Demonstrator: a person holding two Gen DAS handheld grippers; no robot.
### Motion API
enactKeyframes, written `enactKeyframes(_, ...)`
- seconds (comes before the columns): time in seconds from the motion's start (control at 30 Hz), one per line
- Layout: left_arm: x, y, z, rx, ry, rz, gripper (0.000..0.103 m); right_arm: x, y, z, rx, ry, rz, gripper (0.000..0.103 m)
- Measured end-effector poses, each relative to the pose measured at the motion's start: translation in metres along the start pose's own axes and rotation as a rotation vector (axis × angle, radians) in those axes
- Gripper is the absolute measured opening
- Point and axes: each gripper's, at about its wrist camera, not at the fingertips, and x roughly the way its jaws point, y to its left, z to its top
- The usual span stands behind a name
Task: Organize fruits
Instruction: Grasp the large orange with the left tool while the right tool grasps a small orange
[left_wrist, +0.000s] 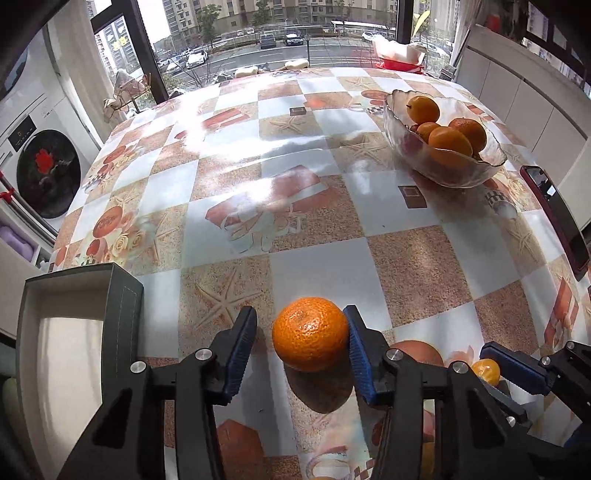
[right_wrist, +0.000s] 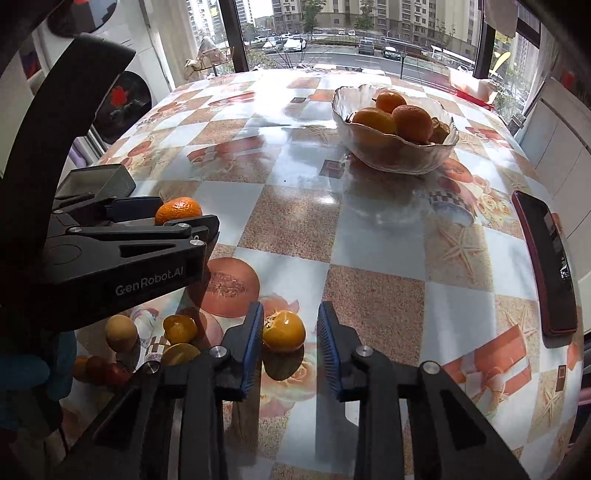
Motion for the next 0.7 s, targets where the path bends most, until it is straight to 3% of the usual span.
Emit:
enactKeyframes(0.07, -0.002, -0.004, -0.002, 0.014, -0.005, 0.020, 0.038, -0.002, 0.005, -0.002, -0.018, -0.011, -0.010, 0.023)
enactKeyframes(0.2, -0.018, -0.005, -0.011, 0.018, -0.029, -0.004, 0.038, -0.017, -0.008, -0.007, 0.057, -0.027, 0.069, 0.024)
enactKeyframes(0.47, -0.091, 0.007, -0.025, -0.010, -0.136, -0.048, 0.038, -0.062, -0.028, -0.014, 0.147, -0.058, 0.117, 0.024)
enactKeyframes(0.6, -0.121, 0.026, -0.041, -0.029, -0.175, -0.047, 0.038, -0.080, -0.017, -0.014, 0.159, -0.073, 0.135, 0.024)
enactKeyframes(0.7, -0.136, 0.050, -0.056, -0.056, -0.194, -0.006, 0.038, -0.087, -0.003, -0.011, 0.162, -0.077, 0.161, 0.024)
